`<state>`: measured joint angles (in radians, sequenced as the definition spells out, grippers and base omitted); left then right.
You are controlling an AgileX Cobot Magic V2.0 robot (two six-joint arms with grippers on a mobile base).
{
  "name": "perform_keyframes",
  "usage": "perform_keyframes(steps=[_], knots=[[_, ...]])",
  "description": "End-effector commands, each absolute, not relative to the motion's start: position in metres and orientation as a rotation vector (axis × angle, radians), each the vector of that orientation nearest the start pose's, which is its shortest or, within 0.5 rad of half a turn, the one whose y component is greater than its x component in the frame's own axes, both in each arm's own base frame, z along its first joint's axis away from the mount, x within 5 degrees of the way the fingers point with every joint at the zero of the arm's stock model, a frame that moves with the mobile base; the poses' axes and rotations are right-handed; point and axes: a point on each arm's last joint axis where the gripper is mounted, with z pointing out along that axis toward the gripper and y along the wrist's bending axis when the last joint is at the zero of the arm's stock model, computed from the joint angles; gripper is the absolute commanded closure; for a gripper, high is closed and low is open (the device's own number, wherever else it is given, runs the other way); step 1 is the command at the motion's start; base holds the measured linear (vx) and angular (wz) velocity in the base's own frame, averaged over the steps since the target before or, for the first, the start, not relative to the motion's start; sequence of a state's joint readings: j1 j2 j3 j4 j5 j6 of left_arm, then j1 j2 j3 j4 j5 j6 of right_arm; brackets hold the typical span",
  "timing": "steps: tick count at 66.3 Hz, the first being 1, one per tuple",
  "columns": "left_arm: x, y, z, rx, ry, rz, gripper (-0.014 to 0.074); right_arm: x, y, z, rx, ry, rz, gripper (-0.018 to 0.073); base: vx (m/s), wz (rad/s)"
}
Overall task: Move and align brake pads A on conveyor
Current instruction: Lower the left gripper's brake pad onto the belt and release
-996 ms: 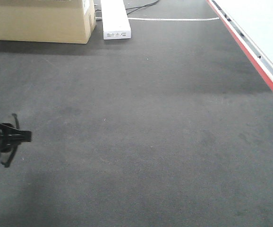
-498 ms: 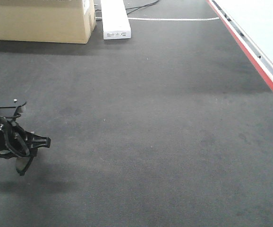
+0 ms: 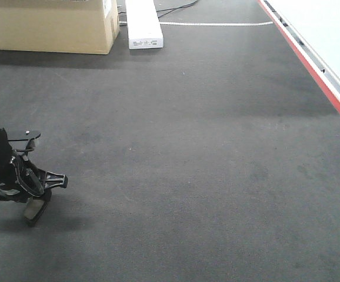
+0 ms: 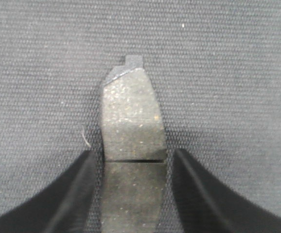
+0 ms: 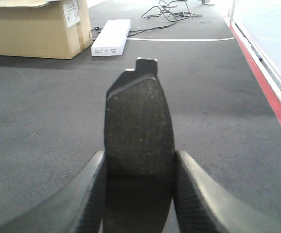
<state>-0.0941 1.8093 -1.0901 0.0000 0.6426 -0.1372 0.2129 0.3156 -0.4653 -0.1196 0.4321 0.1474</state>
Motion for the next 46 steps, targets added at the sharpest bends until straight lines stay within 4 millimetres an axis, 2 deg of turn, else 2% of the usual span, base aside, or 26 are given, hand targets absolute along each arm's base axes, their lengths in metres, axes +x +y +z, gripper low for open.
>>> perform_keyframes(steps=[1, 11, 24, 37, 46], knots=[[0.35, -0.034, 0.196, -0.058, 2.739, -0.06, 0.0201, 0.071, 0.011, 0.328, -0.123, 1.637, 0.142, 0.0564, 0.0, 0.0], [0.346, -0.034, 0.21, -0.048, 2.71, -0.063, 0.0201, 0.071, 0.011, 0.328, -0.123, 1.637, 0.142, 0.0564, 0.0, 0.0], [0.325, -0.032, 0.265, -0.043, 2.559, -0.084, 0.0202, 0.071, 0.011, 0.328, -0.123, 1.637, 0.142, 0.0564, 0.0, 0.0], [0.288, -0.029, 0.326, 0.009, 2.364, -0.095, 0.0202, 0.071, 0.011, 0.328, -0.123, 1.637, 0.142, 0.0564, 0.0, 0.0], [0.252, -0.026, 0.345, 0.019, 2.245, -0.101, 0.0202, 0.071, 0.011, 0.328, -0.123, 1.637, 0.142, 0.0564, 0.0, 0.0]])
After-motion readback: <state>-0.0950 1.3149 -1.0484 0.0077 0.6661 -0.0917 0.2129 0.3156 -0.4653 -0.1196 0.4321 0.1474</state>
